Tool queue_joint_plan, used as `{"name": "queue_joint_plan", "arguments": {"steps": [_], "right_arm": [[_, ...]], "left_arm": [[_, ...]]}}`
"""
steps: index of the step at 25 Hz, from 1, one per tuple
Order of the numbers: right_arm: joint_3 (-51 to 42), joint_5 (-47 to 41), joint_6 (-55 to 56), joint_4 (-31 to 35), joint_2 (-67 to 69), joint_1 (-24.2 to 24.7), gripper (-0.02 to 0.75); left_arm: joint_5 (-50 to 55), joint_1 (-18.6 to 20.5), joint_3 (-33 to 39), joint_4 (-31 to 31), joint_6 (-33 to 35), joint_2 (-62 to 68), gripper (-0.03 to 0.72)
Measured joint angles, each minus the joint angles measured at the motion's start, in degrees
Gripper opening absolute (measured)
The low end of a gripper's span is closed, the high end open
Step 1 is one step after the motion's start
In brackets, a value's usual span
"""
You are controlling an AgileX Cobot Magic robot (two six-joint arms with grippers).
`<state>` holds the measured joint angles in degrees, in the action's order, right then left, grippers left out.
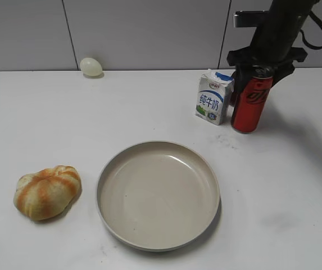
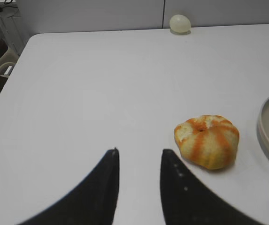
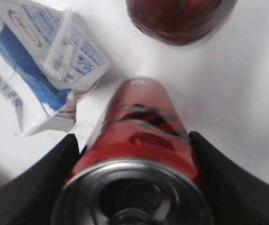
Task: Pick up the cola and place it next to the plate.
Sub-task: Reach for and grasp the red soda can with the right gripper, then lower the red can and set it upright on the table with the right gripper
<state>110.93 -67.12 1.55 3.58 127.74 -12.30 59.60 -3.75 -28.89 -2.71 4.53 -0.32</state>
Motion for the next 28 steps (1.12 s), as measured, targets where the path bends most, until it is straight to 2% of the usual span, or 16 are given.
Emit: {"name": "queue_joint_plan", "arguments": {"steps": [7, 15, 19, 25, 28], "right_arm": [[0.33, -2.11, 0.67, 0.0, -1.4, 0.0, 0.531], [0.51, -2.48, 0.86, 1.41, -10.37, -1.35, 0.531], [0.63, -2.68, 0.92, 1.5, -13.16, -5.29, 0.531], [0.81, -2.62, 0.92, -0.75, -13.39, -15.33, 0.531], [0.87, -0.77, 0.92, -1.05, -13.15, -18.85, 0.531]], "left_arm": [[0.0, 0.0, 0.0, 0.0, 0.0, 0.0, 0.236], [0.0, 0.0, 0.0, 0.0, 0.0, 0.0, 0.236], [0.0, 0.0, 0.0, 0.0, 0.0, 0.0, 0.236], [0.0, 0.0, 0.0, 0.0, 0.0, 0.0, 0.236], [0.0, 0.0, 0.0, 0.0, 0.0, 0.0, 0.236]]}}
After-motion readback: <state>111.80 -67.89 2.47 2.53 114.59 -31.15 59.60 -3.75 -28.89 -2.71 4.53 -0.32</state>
